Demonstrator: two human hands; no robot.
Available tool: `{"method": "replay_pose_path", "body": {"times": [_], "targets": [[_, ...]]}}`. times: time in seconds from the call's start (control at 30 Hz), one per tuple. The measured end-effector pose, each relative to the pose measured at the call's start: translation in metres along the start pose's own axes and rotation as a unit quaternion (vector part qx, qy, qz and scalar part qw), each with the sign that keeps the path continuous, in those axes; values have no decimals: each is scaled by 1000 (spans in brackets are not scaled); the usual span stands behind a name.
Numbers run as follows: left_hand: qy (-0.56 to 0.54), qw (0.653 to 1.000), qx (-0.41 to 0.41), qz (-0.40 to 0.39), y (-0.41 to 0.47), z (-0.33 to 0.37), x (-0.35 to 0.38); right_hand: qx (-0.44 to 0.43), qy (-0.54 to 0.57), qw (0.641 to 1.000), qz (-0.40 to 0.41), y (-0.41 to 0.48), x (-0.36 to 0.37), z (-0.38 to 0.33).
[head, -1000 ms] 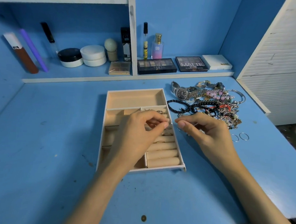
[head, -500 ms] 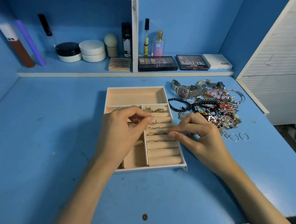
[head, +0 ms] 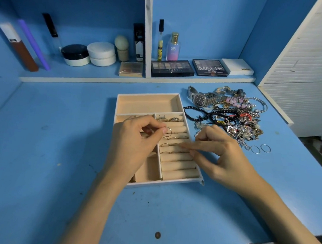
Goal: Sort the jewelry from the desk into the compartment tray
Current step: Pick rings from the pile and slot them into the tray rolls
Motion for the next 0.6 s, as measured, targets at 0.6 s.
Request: {"method": "replay_pose_path", "body": {"times": [0.6], "targets": [[-10,1000,-11,-7,-1,-3,1,71,-151,985,-44,10,-3,-17]]}}
Point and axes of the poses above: each hand's wrist, its own y-axis towards the middle knuckle, its own x-axis out of the palm, z = x × y, the point moved 7 cm from there along y, towards the middle knuckle, and after that the axes turned 3 degrees about -y, right-handed, at the moved point
